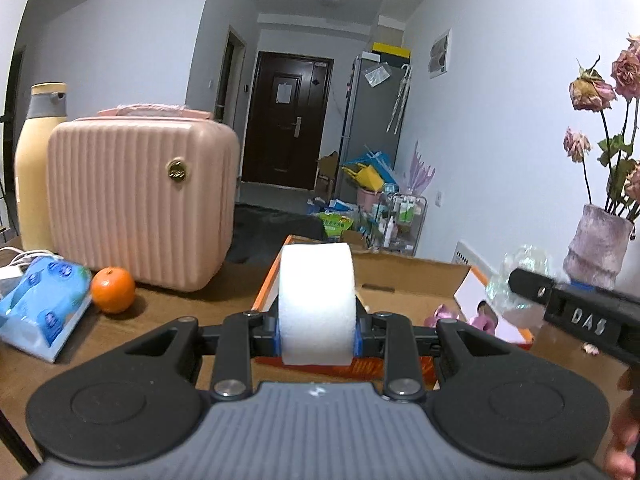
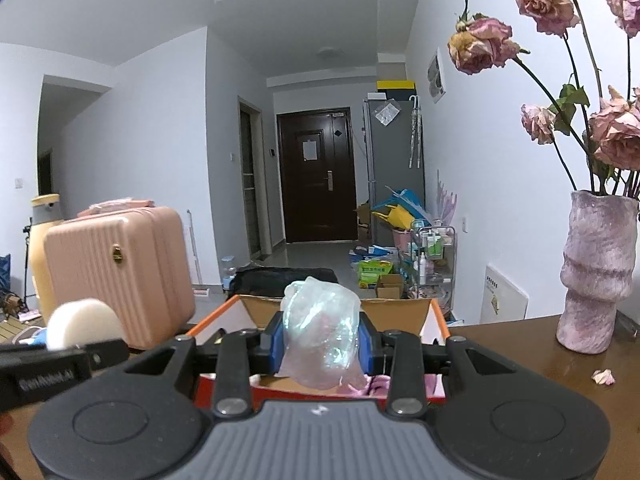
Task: Organize soft objects
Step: 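Carry the foam roll and plastic bag with both grippers over the cardboard box, then open both grippers to drop the foam roll and plastic bag into the box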
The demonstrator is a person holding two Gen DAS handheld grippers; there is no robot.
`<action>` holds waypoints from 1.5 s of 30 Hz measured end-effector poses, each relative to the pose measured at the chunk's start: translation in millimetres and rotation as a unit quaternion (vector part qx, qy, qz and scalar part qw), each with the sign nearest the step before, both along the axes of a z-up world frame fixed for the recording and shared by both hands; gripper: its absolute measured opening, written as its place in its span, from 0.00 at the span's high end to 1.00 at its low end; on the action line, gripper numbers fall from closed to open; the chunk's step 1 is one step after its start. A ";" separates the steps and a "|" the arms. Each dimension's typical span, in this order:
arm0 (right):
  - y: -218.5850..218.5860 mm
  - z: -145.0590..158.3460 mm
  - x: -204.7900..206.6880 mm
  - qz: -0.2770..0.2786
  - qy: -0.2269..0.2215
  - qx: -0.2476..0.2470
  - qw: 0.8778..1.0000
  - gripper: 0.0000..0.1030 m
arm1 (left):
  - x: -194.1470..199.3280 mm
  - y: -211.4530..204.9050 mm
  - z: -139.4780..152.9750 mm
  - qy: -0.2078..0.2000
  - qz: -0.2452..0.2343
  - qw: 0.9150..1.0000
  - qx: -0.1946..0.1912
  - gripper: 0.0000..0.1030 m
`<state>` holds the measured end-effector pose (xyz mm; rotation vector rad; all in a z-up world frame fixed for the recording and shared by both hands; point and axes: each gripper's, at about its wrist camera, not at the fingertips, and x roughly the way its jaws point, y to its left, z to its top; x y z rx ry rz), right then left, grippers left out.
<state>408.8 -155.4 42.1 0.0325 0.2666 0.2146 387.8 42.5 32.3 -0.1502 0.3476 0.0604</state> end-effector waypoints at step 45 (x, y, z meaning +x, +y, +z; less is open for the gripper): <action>11.4 -61.6 129.0 -0.057 0.089 -0.106 0.989 0.25 | 159.0 -32.8 -45.7 0.047 0.045 0.998 0.027 0.14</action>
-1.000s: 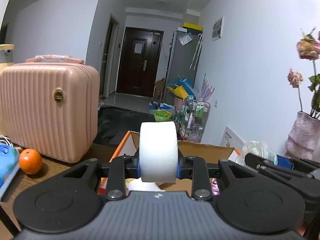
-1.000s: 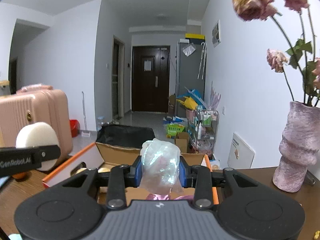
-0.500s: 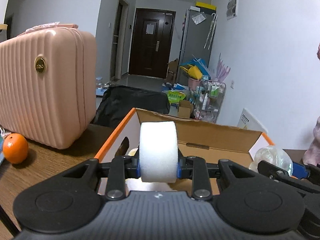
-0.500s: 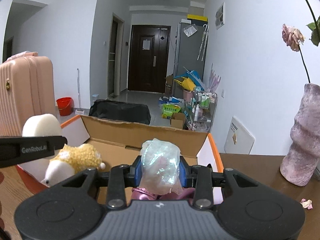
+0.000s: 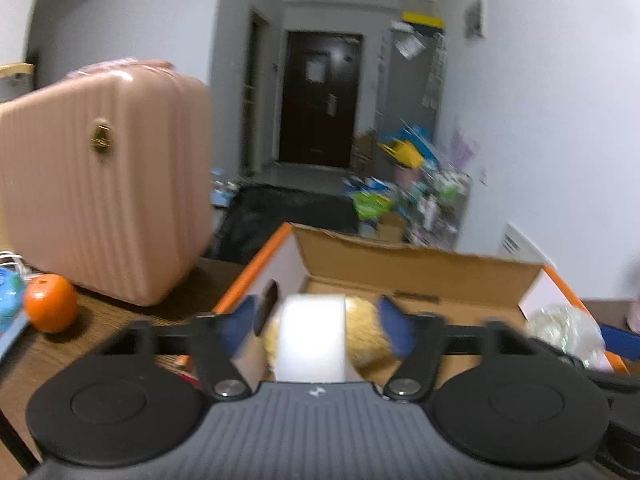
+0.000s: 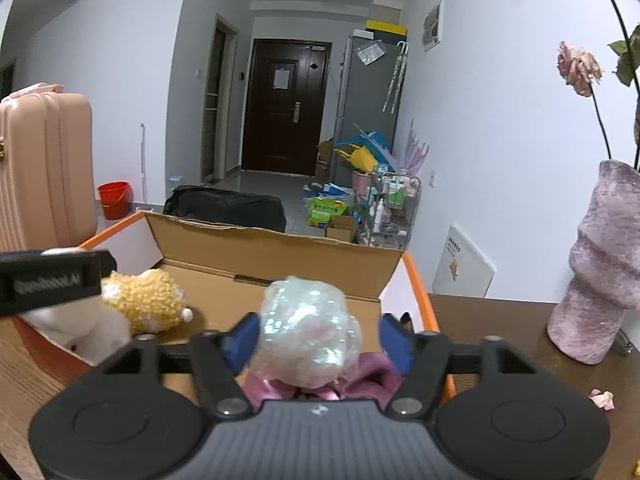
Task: Organize soft objects
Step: 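Open both grippers to drop the foam roll and plastic bag into the box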
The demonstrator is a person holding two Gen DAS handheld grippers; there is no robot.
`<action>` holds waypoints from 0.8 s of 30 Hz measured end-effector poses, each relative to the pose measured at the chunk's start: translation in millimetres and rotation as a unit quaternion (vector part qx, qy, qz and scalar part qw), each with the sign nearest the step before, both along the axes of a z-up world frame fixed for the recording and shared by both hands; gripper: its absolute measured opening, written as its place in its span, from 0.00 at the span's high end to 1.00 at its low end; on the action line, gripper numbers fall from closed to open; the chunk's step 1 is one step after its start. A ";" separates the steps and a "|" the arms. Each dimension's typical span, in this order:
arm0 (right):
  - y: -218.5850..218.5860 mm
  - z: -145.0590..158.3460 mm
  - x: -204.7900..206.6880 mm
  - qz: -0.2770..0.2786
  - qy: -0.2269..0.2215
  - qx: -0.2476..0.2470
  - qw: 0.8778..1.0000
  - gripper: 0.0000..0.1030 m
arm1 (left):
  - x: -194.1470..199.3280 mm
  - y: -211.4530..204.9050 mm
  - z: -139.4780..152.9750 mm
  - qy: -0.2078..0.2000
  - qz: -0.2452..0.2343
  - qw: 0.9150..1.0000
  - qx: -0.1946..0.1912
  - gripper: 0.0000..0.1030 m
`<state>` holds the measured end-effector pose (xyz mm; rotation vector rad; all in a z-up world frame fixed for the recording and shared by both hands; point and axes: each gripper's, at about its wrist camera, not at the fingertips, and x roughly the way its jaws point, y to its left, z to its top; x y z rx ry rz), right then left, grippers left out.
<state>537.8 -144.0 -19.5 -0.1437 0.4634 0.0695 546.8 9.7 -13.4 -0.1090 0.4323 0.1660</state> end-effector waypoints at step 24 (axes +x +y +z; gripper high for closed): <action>-9.5 8.1 -34.8 -0.006 -0.023 0.008 1.000 0.00 | -37.1 15.2 20.4 -0.046 0.038 0.998 -0.019 0.00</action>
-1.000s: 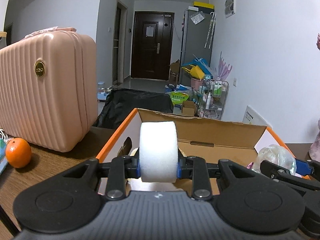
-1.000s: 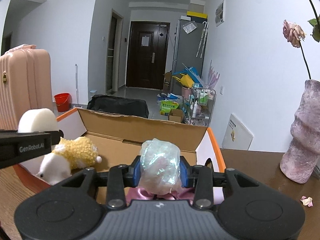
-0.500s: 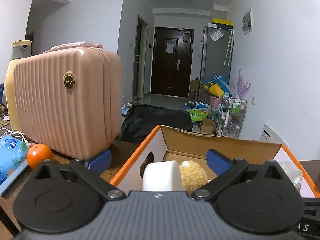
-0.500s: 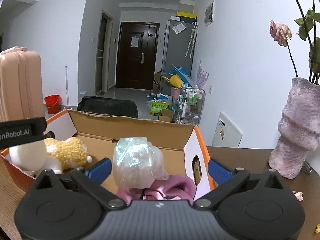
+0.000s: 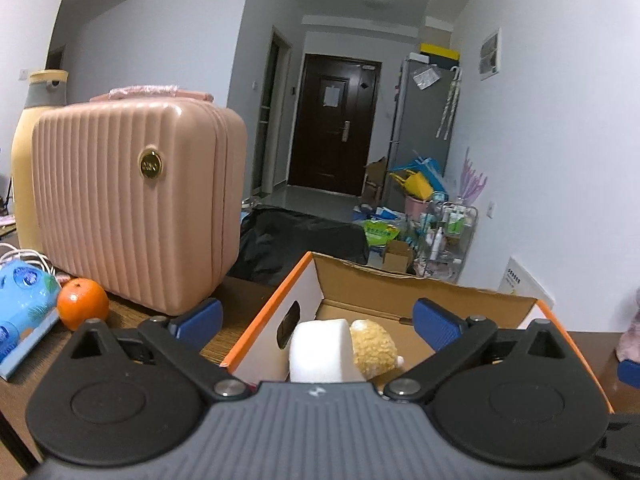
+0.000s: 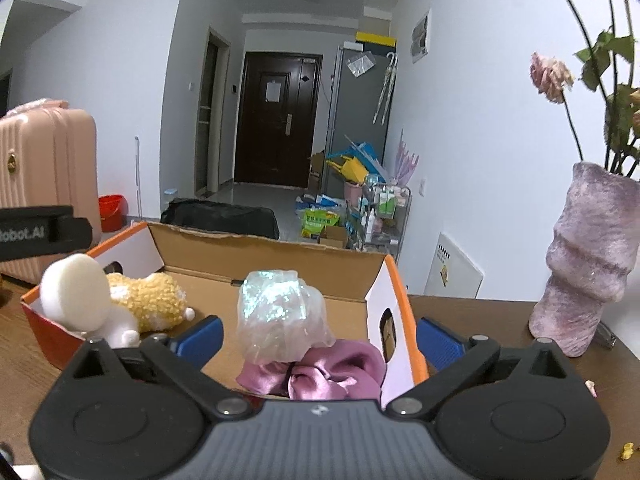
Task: Organize soft objects
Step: 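Open both grippers to drop the foam roll and plastic bag into the box, then withdraw both grippers from the box back over the table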
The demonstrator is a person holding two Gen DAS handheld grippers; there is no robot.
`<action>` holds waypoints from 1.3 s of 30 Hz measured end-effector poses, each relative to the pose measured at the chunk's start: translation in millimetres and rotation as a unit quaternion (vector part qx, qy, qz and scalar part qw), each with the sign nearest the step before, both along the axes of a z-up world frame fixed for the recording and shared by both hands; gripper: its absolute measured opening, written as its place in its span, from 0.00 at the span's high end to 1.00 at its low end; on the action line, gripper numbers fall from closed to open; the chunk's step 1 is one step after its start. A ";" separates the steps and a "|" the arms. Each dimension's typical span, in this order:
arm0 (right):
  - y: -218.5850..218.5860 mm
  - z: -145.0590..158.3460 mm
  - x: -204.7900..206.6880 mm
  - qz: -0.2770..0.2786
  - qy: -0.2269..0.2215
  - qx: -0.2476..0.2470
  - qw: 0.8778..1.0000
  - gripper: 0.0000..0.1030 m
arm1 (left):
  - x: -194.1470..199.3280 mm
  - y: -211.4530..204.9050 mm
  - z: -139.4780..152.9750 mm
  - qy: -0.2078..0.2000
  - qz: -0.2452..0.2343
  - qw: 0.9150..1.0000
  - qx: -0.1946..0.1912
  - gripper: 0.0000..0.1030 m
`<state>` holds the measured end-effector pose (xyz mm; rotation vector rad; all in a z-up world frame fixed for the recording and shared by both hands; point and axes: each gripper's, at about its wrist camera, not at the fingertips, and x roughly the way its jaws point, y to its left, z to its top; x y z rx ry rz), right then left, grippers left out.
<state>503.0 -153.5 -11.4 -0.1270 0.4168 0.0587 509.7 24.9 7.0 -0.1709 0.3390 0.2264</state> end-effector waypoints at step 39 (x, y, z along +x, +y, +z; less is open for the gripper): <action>23.0 -17.7 -163.9 0.053 -0.028 -0.018 0.998 0.00 | -144.9 38.6 0.1 0.008 -0.013 0.999 0.041 0.00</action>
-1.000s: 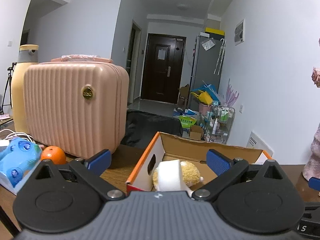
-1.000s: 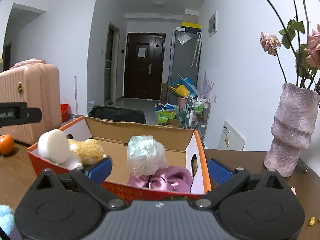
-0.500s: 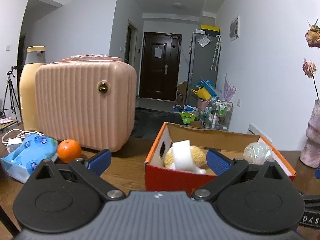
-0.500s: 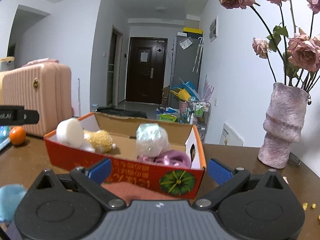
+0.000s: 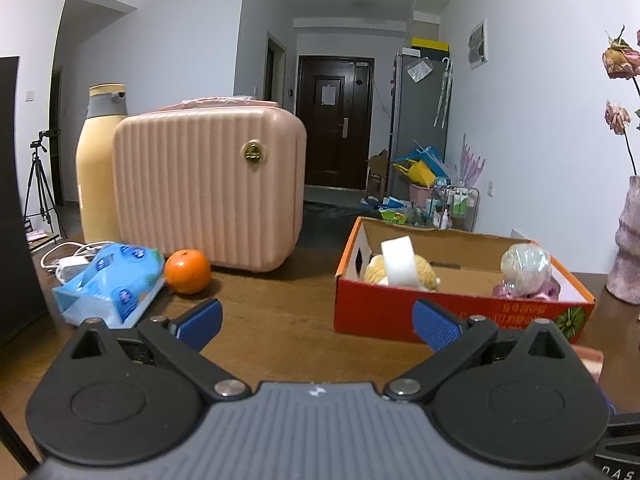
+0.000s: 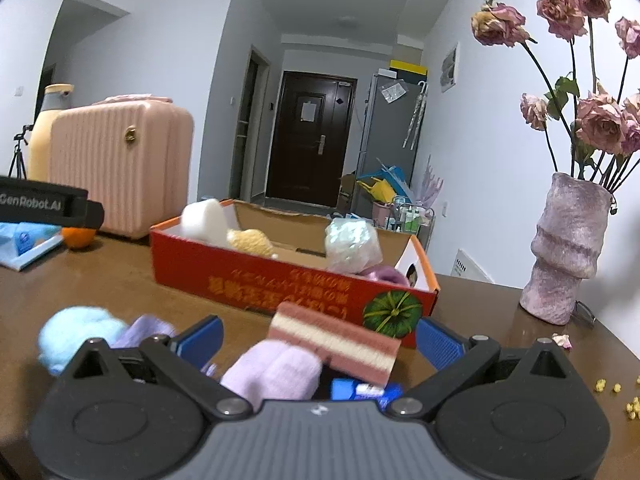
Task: Organize soft objects
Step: 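Withdraw both grippers from the box back over the table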
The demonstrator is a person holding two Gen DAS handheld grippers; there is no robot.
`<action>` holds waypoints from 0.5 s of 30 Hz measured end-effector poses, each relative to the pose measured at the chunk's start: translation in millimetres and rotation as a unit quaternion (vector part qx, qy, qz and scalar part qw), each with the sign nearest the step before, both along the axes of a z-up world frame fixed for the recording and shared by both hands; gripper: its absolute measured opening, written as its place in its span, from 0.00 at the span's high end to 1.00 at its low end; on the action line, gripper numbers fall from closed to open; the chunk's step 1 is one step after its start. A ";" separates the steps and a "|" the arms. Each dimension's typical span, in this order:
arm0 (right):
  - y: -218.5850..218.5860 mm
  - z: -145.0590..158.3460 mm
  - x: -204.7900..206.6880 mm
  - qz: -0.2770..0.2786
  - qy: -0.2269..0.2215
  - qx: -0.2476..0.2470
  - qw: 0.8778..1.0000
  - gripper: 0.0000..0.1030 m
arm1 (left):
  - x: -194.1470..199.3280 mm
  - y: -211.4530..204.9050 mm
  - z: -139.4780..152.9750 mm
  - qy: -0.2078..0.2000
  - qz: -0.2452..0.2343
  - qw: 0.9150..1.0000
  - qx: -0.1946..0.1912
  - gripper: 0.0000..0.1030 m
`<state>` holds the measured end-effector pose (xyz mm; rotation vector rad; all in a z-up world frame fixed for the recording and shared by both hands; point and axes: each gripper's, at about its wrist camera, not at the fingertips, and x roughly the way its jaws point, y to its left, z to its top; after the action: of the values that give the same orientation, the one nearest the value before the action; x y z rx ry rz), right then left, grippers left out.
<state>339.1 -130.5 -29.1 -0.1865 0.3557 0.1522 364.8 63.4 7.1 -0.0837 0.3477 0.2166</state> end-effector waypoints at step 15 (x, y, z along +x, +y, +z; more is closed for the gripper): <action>23.6 -7.6 -61.6 0.009 0.019 0.005 1.000 0.00 | -70.8 25.5 -11.6 0.029 -0.007 0.999 0.013 0.00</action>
<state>277.5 -106.9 -36.7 -0.1769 0.3902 0.1749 294.0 88.9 -4.4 -0.0497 0.4038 0.2107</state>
